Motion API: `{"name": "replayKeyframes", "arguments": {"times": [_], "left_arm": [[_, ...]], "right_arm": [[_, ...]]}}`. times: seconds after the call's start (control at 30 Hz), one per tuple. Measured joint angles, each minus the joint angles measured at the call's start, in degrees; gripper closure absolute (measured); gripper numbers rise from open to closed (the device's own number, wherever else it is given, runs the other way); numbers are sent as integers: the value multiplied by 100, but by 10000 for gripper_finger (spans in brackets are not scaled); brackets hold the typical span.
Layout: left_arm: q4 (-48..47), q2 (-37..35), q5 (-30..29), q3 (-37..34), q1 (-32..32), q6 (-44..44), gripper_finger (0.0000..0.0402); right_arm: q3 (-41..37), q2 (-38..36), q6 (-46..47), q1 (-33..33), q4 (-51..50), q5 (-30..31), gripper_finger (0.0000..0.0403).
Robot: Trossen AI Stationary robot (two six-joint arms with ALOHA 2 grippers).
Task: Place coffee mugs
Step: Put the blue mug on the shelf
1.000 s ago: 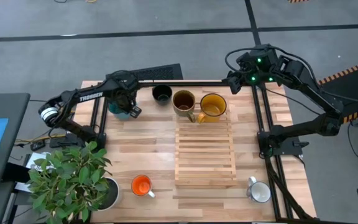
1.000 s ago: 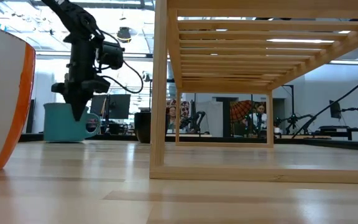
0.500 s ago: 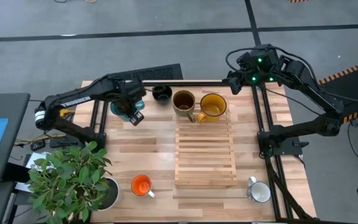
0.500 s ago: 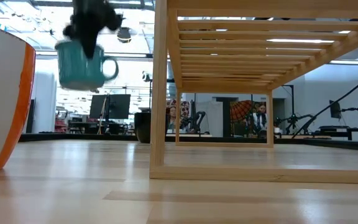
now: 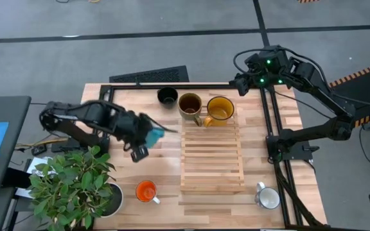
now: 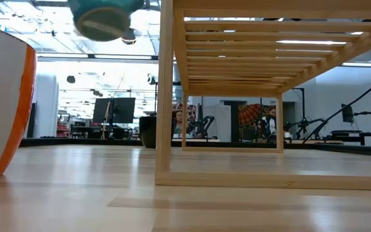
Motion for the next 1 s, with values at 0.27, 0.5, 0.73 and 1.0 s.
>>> {"name": "replayKeyframes", "arguments": {"times": [0.27,0.5,0.73,1.0], "left_arm": [[-20,1485,-217,1718,-168,1804,396],[132,2556,-229,2954,-166,2941,396],[283,2801,-549,2690,-98,3160,396],[385,3043,-755,2694,8,3473,393]], "right_arm": [[0,-4,691,203,149,-1,170],[0,-4,768,377,247,3,170],[0,-4,779,369,258,8,170],[0,4,774,357,262,16,170]]}}
